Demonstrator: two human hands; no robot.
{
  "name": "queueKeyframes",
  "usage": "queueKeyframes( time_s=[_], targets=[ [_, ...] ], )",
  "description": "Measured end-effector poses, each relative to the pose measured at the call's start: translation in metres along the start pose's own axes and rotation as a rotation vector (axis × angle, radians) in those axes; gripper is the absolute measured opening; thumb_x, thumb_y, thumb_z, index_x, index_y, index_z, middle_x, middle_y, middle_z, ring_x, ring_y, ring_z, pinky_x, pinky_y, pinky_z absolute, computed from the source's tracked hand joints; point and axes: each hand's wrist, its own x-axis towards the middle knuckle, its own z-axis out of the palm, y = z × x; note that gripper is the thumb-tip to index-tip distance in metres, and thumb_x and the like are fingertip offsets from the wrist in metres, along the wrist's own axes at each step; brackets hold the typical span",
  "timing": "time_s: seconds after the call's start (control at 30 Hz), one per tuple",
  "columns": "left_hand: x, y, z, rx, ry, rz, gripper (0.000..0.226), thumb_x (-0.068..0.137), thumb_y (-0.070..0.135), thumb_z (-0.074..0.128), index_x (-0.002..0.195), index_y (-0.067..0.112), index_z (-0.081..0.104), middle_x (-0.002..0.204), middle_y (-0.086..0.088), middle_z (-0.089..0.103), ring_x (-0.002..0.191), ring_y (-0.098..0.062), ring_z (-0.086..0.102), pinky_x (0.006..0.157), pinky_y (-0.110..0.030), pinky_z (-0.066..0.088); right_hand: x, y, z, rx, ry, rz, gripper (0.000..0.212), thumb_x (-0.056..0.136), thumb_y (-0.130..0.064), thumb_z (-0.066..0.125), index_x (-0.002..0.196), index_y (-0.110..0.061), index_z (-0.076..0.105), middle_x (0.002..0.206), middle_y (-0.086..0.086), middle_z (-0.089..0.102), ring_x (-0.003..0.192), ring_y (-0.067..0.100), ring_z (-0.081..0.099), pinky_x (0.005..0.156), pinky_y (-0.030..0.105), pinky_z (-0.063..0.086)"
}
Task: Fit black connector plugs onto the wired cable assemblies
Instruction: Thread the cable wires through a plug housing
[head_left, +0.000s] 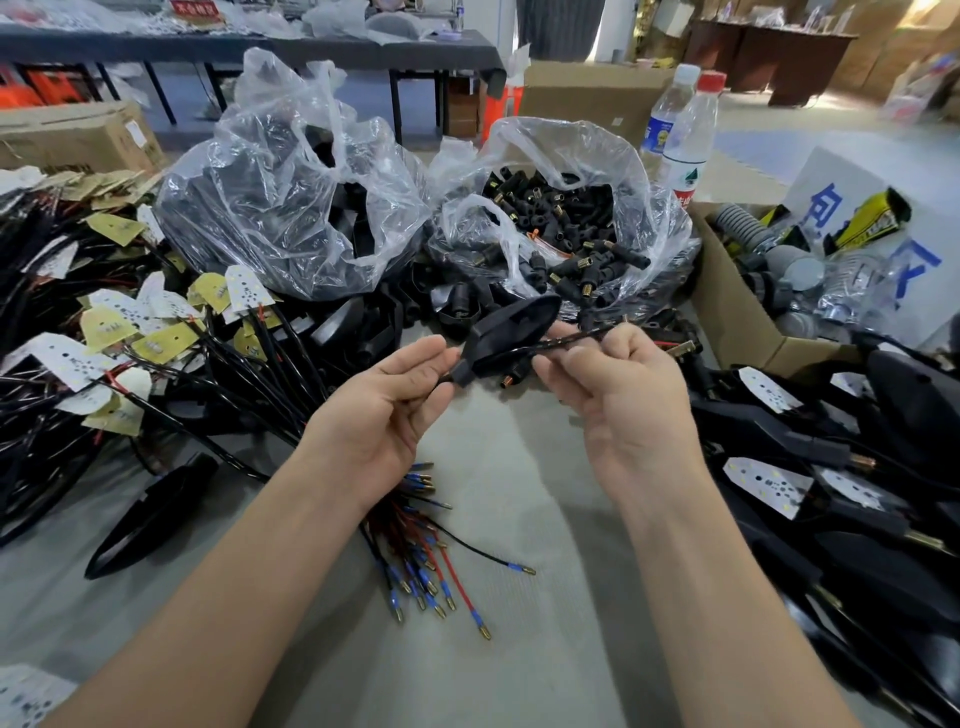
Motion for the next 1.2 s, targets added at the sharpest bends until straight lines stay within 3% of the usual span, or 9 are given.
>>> queueKeyframes(
  time_s=[0.13, 0.23, 0.37, 0.5, 0.6, 0.7, 0.83, 1.03, 1.2],
  targets=[
    [0.001, 0.003, 0.002, -0.121, 0.040, -0.074, 0.037, 0.099, -0.011, 0.043, 0.119, 0.004, 0.070, 0.124, -0.012, 0.073, 0.105, -0.020, 0.073, 0.078, -0.023, 0.062, -0.008, 0.008, 0.008, -0.110, -0.167, 0.041, 0.046, 0.077, 0.019, 0.061, 0.054, -0.014, 0.039, 0.084, 0.016, 0.069, 0.088, 0.029, 0.066, 0.084, 0.038, 0.057],
    [-0.002, 0.002, 0.005, -0.093, 0.010, -0.102, 0.039, 0.099, -0.011, 0.040, 0.121, 0.004, 0.069, 0.124, -0.014, 0.072, 0.089, -0.019, 0.077, 0.067, -0.018, 0.061, -0.009, 0.014, 0.016, -0.243, -0.026, 0.028, 0.014, 0.084, 0.014, 0.065, 0.082, 0.002, 0.059, 0.089, 0.023, 0.060, 0.087, 0.035, 0.064, 0.081, 0.040, 0.061],
    [-0.006, -0.004, 0.011, 0.086, -0.016, -0.077, 0.039, 0.097, -0.014, 0.040, 0.116, 0.002, 0.070, 0.113, -0.014, 0.077, 0.090, -0.018, 0.078, 0.068, -0.019, 0.061, -0.010, 0.013, 0.021, -0.185, -0.112, 0.015, 0.042, 0.080, 0.021, 0.049, 0.110, -0.008, 0.058, 0.097, 0.025, 0.066, 0.094, 0.031, 0.066, 0.082, 0.039, 0.061],
    [-0.008, -0.005, 0.016, 0.278, 0.073, 0.030, 0.032, 0.096, -0.017, 0.044, 0.102, -0.001, 0.071, 0.095, -0.014, 0.079, 0.077, -0.020, 0.078, 0.060, -0.020, 0.059, -0.008, 0.012, 0.018, -0.255, -0.195, -0.002, 0.065, 0.084, 0.026, 0.044, 0.125, -0.020, 0.063, 0.104, 0.011, 0.076, 0.094, 0.019, 0.072, 0.083, 0.034, 0.061],
    [-0.007, 0.002, 0.016, 0.388, 0.176, 0.151, 0.033, 0.094, -0.018, 0.047, 0.092, 0.002, 0.072, 0.087, -0.013, 0.079, 0.076, -0.026, 0.078, 0.060, -0.021, 0.060, -0.006, 0.012, 0.016, -0.359, -0.084, -0.063, 0.049, 0.084, 0.026, 0.047, 0.110, -0.010, 0.070, 0.089, 0.009, 0.076, 0.082, 0.021, 0.072, 0.079, 0.038, 0.059],
    [-0.006, 0.021, 0.011, 0.425, 0.268, 0.281, 0.034, 0.092, -0.018, 0.049, 0.086, 0.005, 0.073, 0.077, -0.007, 0.079, 0.076, -0.023, 0.078, 0.059, -0.021, 0.059, -0.002, 0.008, 0.011, -0.253, 0.115, -0.050, 0.037, 0.085, 0.022, 0.052, 0.093, -0.009, 0.072, 0.083, 0.012, 0.074, 0.074, 0.024, 0.072, 0.062, 0.029, 0.059],
    [-0.007, 0.060, -0.004, 0.391, 0.337, 0.397, 0.036, 0.093, -0.018, 0.044, 0.085, 0.006, 0.069, 0.077, -0.005, 0.076, 0.069, -0.013, 0.077, 0.059, -0.019, 0.058, 0.010, 0.000, -0.004, -0.210, 0.339, 0.015, 0.034, 0.085, 0.016, 0.054, 0.098, -0.010, 0.071, 0.078, 0.009, 0.074, 0.061, 0.022, 0.070, 0.055, 0.029, 0.055],
    [-0.013, 0.089, -0.024, 0.523, 0.466, 0.535, 0.038, 0.094, -0.015, 0.046, 0.084, 0.012, 0.070, 0.092, -0.009, 0.072, 0.087, -0.016, 0.075, 0.066, -0.017, 0.059, 0.006, 0.000, -0.001, 0.014, 0.259, 0.227, 0.015, 0.088, 0.012, 0.052, 0.092, 0.004, 0.064, 0.078, 0.017, 0.072, 0.061, 0.026, 0.070, 0.048, 0.023, 0.053],
    [-0.021, 0.098, -0.036, 0.863, 0.628, 0.661, 0.039, 0.076, 0.002, 0.045, 0.078, 0.027, 0.074, 0.090, 0.004, 0.076, 0.077, -0.011, 0.075, 0.062, -0.023, 0.058, 0.008, -0.004, -0.006, 0.102, 0.264, 0.190, 0.013, 0.092, 0.012, 0.053, 0.091, 0.004, 0.064, 0.076, 0.016, 0.073, 0.074, 0.032, 0.071, 0.054, 0.026, 0.056]
  ],
)
